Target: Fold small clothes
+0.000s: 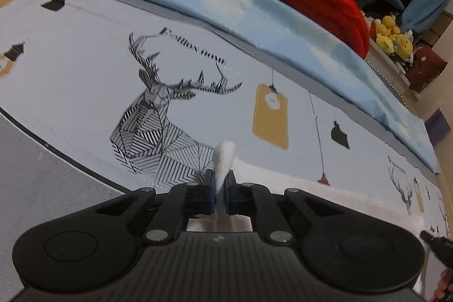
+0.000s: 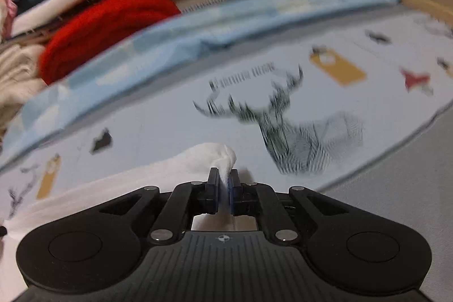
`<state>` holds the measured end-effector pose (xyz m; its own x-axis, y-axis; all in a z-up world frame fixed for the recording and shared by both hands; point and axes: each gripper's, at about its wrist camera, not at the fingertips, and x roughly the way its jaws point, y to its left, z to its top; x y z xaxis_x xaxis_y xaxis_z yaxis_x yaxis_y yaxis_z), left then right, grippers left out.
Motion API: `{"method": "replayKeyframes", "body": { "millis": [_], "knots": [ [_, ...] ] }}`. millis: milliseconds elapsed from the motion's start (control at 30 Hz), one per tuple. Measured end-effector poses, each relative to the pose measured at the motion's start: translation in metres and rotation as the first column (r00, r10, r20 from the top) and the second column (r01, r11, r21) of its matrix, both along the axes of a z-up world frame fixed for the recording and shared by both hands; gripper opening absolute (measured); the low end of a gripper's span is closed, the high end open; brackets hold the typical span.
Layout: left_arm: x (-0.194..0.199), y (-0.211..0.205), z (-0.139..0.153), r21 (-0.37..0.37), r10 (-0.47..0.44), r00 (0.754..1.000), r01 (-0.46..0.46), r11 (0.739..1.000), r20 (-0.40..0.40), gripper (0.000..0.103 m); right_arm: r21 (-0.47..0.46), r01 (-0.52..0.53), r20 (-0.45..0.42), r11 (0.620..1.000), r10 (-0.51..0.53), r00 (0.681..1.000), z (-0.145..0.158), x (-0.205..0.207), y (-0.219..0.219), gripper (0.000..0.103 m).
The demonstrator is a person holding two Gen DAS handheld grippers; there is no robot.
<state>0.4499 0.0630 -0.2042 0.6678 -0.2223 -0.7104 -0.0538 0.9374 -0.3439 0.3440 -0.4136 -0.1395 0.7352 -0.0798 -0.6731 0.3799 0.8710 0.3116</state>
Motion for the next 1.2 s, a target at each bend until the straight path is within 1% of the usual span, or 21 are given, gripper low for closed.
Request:
{"method": "replayKeyframes", "body": {
  "millis": [33, 67, 100, 133, 167, 200, 267, 400, 467, 533, 633, 700, 767, 867, 933, 967, 1000, 1033, 1067, 1167, 1200],
  "knots": [
    [0.000, -0.002, -0.001, -0.008, -0.007, 1.000, 0.007, 1.000, 0.010, 0.009, 0.013, 0.000, -0.033, 1.000, 0.000, 0.999, -0.010, 0.003, 0.000, 0.008],
    [-0.001, -0.004, -0.001, -0.012, -0.005, 1.000, 0.006, 1.000, 0.024, 0.021, 0.023, -0.008, -0.056, 1.000, 0.009, 0.998, -0.016, 0.005, 0.001, 0.012],
    [-0.001, -0.004, 0.001, -0.015, -0.006, 1.000, 0.007, 1.000, 0.029, 0.049, 0.018, -0.009, -0.064, 1.000, 0.010, 0.998, -0.019, 0.005, 0.001, 0.014],
    [-0.002, -0.002, 0.003, -0.019, 0.001, 1.000, -0.001, 1.000, 0.026, 0.064, 0.004, -0.009, -0.058, 1.000, 0.009, 0.998, -0.016, 0.003, 0.001, 0.020],
    [-0.005, 0.000, 0.006, -0.021, 0.017, 0.999, -0.016, 1.000, 0.038, 0.084, -0.004, -0.008, -0.050, 1.000, 0.008, 0.999, -0.012, 0.001, 0.001, 0.033],
    [-0.010, 0.004, 0.011, -0.019, 0.039, 0.997, -0.038, 0.999, 0.066, 0.087, -0.001, -0.009, -0.025, 1.000, 0.009, 1.000, -0.007, -0.003, -0.001, 0.042],
    [-0.019, 0.011, 0.021, -0.011, 0.042, 0.996, -0.041, 0.999, 0.083, 0.087, -0.004, 0.002, 0.028, 1.000, -0.002, 1.000, 0.008, -0.013, -0.004, 0.046],
    [-0.051, 0.027, 0.035, 0.004, 0.005, 0.999, -0.005, 1.000, 0.051, 0.087, -0.028, -0.039, 0.079, 0.999, 0.041, 0.996, 0.040, -0.049, -0.001, 0.048],
    [-0.077, 0.028, 0.041, 0.048, -0.067, 0.997, 0.065, 0.997, 0.042, 0.087, -0.065, -0.097, 0.049, 0.993, 0.100, 0.994, 0.053, -0.072, 0.009, 0.050],
    [-0.105, 0.023, 0.044, 0.125, -0.139, 0.990, 0.133, 0.983, 0.036, 0.087, -0.098, -0.141, 0.023, 0.985, 0.144, 0.989, 0.058, -0.097, 0.020, 0.051],
    [-0.153, 0.013, 0.035, 0.208, -0.218, 0.976, 0.209, 0.956, 0.024, 0.087, -0.061, -0.154, -0.015, 0.986, 0.153, 0.988, 0.049, -0.135, 0.029, 0.051],
    [-0.176, 0.006, 0.022, 0.215, -0.244, 0.969, 0.244, 0.946, -0.026, 0.087, -0.029, -0.137, -0.066, 0.990, 0.134, 0.989, 0.037, -0.155, 0.031, 0.051],
    [-0.188, -0.003, 0.007, 0.193, -0.260, 0.962, 0.272, 0.943, -0.082, 0.087, -0.022, -0.116, -0.104, 0.993, 0.114, 0.988, 0.027, -0.166, 0.033, 0.051],
    [-0.194, -0.018, -0.004, 0.191, -0.288, 0.953, 0.302, 0.934, -0.099, 0.087, -0.019, -0.140, -0.141, 0.990, 0.136, 0.981, 0.018, -0.168, 0.034, 0.045],
    [-0.195, -0.028, -0.008, 0.255, -0.304, 0.948, 0.317, 0.913, -0.091, 0.087, -0.024, -0.144, -0.150, 0.989, 0.139, 0.979, 0.013, -0.169, 0.035, 0.042],
    [-0.195, -0.031, -0.011, 0.278, -0.301, 0.949, 0.316, 0.907, -0.095, 0.083, -0.022, -0.148, -0.153, 0.989, 0.143, 0.978, 0.010, -0.169, 0.035, 0.037],
    [-0.193, -0.032, -0.014, 0.276, -0.302, 0.947, 0.321, 0.906, -0.110, 0.074, -0.022, -0.152, -0.155, 0.988, 0.147, 0.977, 0.008, -0.167, 0.036, 0.023],
    [-0.191, -0.030, -0.017, 0.259, -0.304, 0.944, 0.328, 0.909, -0.126, 0.067, -0.036, -0.160, -0.163, 0.986, 0.152, 0.975, 0.005, -0.165, 0.037, 0.005],
    [-0.189, -0.028, -0.020, 0.242, -0.295, 0.944, 0.324, 0.915, -0.146, 0.062, -0.048, -0.173, -0.176, 0.984, 0.162, 0.971, 0.003, -0.163, 0.038, 0.005],
    [-0.186, -0.015, -0.025, 0.216, -0.244, 0.954, 0.280, 0.936, -0.176, 0.064, -0.047, -0.164, -0.176, 0.985, 0.154, 0.972, 0.005, -0.170, 0.035, 0.005],
    [-0.186, -0.010, -0.025, 0.199, -0.235, 0.956, 0.268, 0.943, -0.176, 0.067, -0.041, -0.163, -0.186, 0.986, 0.152, 0.971, 0.002, -0.170, 0.031, 0.005]
  ]
}}
